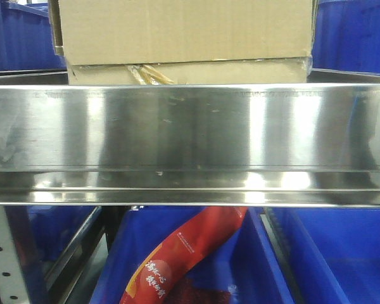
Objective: Stack two boxes on right shelf middle
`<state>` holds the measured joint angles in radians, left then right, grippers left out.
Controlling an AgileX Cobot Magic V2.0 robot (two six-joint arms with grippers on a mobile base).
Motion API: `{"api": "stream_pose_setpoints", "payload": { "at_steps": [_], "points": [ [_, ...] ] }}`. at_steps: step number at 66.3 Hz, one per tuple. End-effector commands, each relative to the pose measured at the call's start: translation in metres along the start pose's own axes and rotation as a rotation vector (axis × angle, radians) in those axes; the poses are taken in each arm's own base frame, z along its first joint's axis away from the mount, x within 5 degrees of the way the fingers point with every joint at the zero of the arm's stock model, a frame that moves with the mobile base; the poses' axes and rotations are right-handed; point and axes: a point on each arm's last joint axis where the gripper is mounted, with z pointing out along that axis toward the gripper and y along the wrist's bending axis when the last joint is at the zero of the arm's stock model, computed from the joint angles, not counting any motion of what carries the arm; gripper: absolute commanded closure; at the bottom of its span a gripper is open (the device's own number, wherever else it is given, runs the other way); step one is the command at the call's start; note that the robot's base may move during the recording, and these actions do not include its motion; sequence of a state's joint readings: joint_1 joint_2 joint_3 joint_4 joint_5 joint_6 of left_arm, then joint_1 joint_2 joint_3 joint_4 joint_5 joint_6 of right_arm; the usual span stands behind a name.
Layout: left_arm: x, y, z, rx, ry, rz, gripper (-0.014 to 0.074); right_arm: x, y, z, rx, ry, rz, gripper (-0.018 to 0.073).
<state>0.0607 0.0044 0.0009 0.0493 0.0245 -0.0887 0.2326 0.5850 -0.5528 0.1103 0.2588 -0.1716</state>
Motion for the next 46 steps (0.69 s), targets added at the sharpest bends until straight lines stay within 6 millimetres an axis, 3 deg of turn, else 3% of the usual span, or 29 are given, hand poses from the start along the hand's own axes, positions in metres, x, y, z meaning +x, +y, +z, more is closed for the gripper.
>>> {"api": "stream_pose_setpoints", "payload": {
  "at_steps": [1, 19, 37, 46],
  "points": [
    [-0.002, 0.000, 0.000, -0.001, -0.024, 0.000, 0.0708, 0.008, -0.005, -0.007, 0.054, -0.052, -0.016, 0.0722],
    [-0.002, 0.000, 0.000, -0.001, -0.024, 0.000, 0.0708, 0.063, -0.013, -0.033, 0.235, -0.158, 0.016, 0.0722],
    [-0.002, 0.000, 0.000, -0.001, -0.024, 0.000, 0.0708, 0.121, -0.008, -0.043, 0.284, -0.229, 0.079, 0.0722],
    [-0.002, 0.000, 0.000, -0.001, -0.024, 0.000, 0.0708, 0.129, -0.007, -0.045, 0.285, -0.258, 0.075, 0.0722]
  ]
}}
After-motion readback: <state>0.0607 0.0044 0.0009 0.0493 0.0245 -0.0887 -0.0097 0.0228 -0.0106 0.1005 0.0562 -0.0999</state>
